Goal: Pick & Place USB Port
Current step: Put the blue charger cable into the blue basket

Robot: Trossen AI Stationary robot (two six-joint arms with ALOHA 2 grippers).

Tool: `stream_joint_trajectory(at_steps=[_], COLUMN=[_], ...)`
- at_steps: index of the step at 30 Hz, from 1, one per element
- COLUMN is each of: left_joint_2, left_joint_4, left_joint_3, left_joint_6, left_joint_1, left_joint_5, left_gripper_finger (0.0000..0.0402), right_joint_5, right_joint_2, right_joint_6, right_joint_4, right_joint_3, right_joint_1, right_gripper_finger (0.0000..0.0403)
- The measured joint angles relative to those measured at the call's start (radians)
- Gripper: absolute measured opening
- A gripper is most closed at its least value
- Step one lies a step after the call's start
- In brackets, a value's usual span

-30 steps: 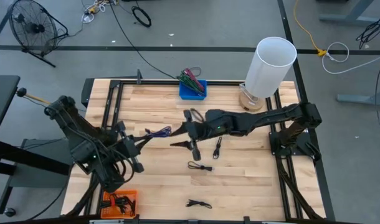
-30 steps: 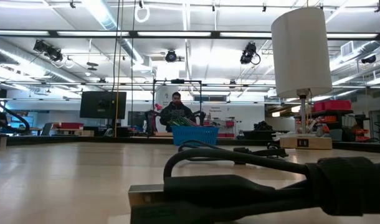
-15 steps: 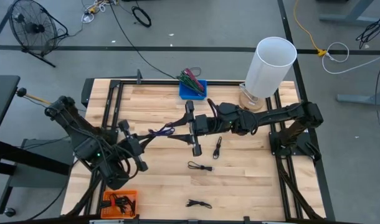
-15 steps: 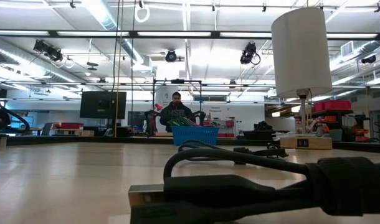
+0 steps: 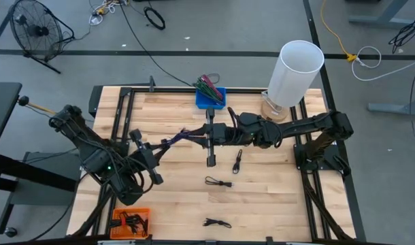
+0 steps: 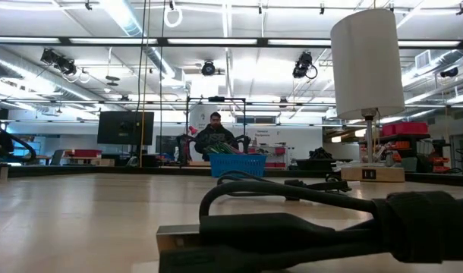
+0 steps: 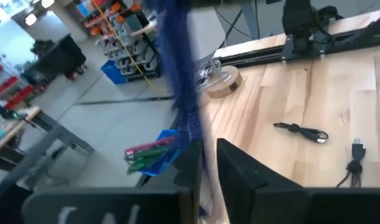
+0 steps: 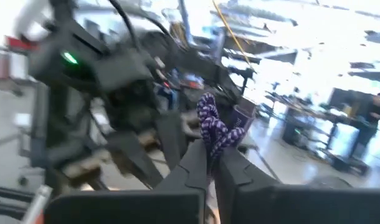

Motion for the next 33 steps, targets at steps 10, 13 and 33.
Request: stream_joint_trajectory(at_steps=[10, 13, 33], left_joint_2=[0.0, -0.001, -0.001], left_joint_4=[0.0, -0.001, -0.008], left_joint_3=[0.0, 0.0, 0.0], left_joint_6=[0.04, 0.04, 0.041], left_joint_1=[-0.015, -0.013, -0.012], left_joint_5=[0.056, 0.133, 0.208], left_gripper_finger=[0.0084, 0.008, 0.0076], right_joint_5=[0.029, 0.025, -0.113], right_joint_2=[-0.005, -0.005, 0.156], right_joint_6=[0.003, 0.051, 0.199], right_joint_4=[-0.12, -0.178, -0.276], right_joint_3=[0.0, 0.0, -0.001], right_joint_1=[-0.16, -0.255, -0.597], right_gripper_finger=[0.0002, 0.0001, 0.0])
